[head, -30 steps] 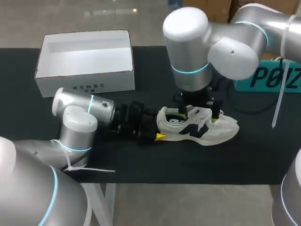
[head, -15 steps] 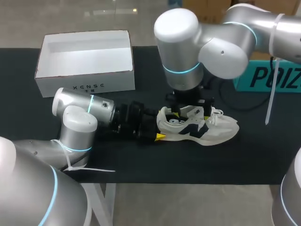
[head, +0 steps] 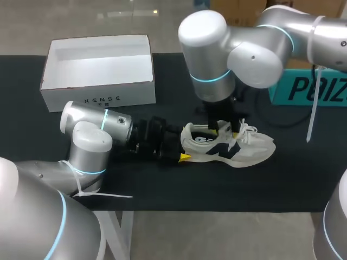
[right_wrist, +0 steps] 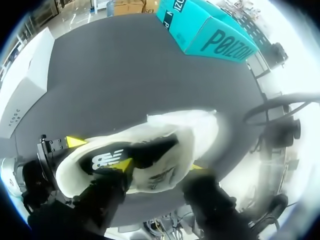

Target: Take the shoe out of the shoebox, open the shoe tongue, remove and reinsert the insole, then place the shoe into the shoebox

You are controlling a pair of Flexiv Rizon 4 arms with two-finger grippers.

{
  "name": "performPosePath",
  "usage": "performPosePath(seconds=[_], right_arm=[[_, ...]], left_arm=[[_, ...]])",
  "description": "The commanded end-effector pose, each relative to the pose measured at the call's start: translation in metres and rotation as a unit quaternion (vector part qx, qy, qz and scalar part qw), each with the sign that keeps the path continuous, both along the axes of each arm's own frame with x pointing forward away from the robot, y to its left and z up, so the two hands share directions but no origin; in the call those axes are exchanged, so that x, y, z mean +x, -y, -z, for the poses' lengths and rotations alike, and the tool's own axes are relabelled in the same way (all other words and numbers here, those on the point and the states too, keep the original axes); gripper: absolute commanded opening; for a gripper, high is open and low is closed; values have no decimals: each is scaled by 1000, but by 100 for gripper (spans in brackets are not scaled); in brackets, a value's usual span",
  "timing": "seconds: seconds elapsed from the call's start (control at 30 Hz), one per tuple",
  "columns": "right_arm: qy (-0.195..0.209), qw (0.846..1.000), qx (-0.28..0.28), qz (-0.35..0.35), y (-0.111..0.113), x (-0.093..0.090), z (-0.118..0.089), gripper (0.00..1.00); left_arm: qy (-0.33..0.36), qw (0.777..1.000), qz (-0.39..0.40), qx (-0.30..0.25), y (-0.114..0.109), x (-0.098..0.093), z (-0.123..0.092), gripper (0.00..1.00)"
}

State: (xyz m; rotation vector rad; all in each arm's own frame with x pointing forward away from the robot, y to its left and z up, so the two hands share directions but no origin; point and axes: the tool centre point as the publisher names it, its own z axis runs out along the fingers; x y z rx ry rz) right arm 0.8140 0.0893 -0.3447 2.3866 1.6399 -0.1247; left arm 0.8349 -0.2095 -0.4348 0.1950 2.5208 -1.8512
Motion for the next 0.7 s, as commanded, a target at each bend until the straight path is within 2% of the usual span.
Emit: performPosePath(seconds=[0.03, 0.3, 0.7], right_arm=[[40, 989, 13, 140, 4, -6, -1, 0], [37, 993, 8, 116, 18, -3, -9, 0], [34, 992, 6, 121, 57, 6, -20, 0]], left_arm=[[0, 1000, 1, 2, -1, 1, 1, 0], [0, 1000, 1, 2, -1, 1, 1, 0], [0, 1000, 1, 2, -1, 1, 1, 0]])
